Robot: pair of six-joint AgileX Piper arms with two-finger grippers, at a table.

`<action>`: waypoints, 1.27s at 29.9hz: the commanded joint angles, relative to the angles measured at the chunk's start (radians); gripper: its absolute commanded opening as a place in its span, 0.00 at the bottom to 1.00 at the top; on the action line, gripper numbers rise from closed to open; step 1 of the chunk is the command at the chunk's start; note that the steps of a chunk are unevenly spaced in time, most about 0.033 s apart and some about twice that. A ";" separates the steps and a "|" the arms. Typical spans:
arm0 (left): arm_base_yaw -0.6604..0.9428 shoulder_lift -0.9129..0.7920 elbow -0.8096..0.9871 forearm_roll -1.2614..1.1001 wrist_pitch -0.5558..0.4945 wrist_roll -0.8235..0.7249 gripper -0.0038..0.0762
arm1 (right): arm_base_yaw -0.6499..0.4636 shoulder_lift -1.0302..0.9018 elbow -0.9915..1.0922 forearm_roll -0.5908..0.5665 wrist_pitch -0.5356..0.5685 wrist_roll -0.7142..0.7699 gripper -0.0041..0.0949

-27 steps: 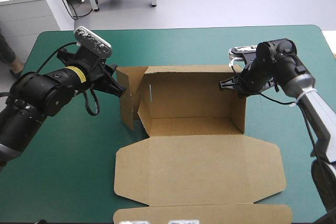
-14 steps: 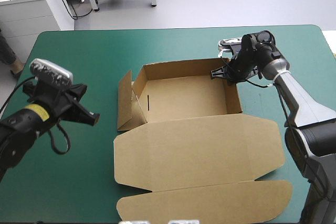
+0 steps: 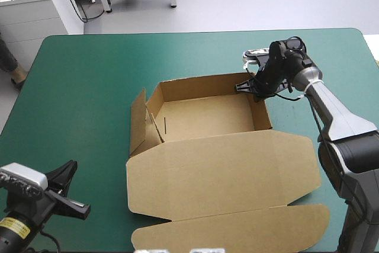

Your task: Fold the box

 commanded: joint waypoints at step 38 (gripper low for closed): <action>0.003 -0.149 0.021 0.156 0.127 -0.153 0.04 | 0.005 -0.305 -0.062 -0.017 0.086 -0.022 0.63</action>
